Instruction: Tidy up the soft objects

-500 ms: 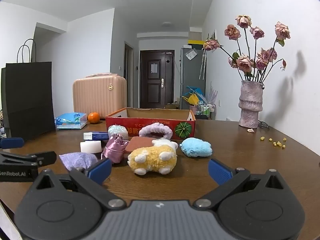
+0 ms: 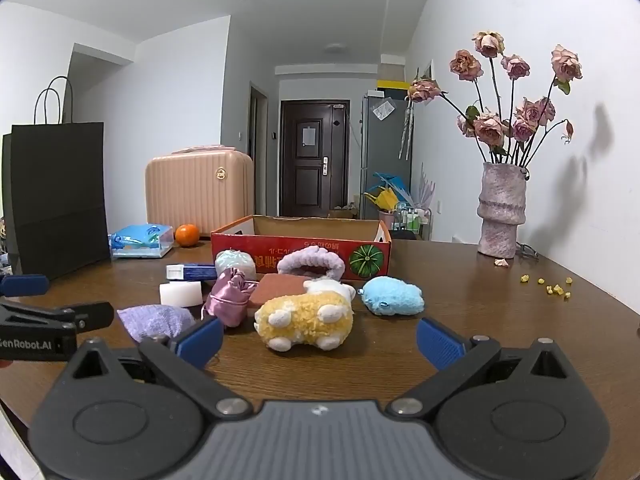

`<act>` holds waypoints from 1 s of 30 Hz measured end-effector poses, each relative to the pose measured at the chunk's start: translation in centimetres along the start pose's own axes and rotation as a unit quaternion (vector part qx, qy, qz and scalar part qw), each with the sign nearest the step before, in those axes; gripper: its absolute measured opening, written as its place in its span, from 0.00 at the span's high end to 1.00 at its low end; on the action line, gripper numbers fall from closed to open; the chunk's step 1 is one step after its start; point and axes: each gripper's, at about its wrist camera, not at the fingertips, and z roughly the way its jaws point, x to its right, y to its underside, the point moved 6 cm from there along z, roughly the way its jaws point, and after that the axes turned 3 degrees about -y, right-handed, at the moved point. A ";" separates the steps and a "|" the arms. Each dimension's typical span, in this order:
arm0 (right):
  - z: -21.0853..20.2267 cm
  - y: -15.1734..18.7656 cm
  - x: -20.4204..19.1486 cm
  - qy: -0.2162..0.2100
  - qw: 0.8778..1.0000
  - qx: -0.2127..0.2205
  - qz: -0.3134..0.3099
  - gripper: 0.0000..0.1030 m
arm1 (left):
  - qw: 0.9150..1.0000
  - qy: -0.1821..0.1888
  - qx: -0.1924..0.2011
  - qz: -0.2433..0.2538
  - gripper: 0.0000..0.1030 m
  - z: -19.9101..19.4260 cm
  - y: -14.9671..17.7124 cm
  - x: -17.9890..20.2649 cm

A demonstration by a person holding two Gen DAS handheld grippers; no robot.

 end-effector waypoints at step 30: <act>0.0 -0.1 -0.4 -0.002 1.000 -0.003 -0.004 0.00 | 1.000 0.002 -0.002 -0.003 0.00 0.1 -0.1 0.0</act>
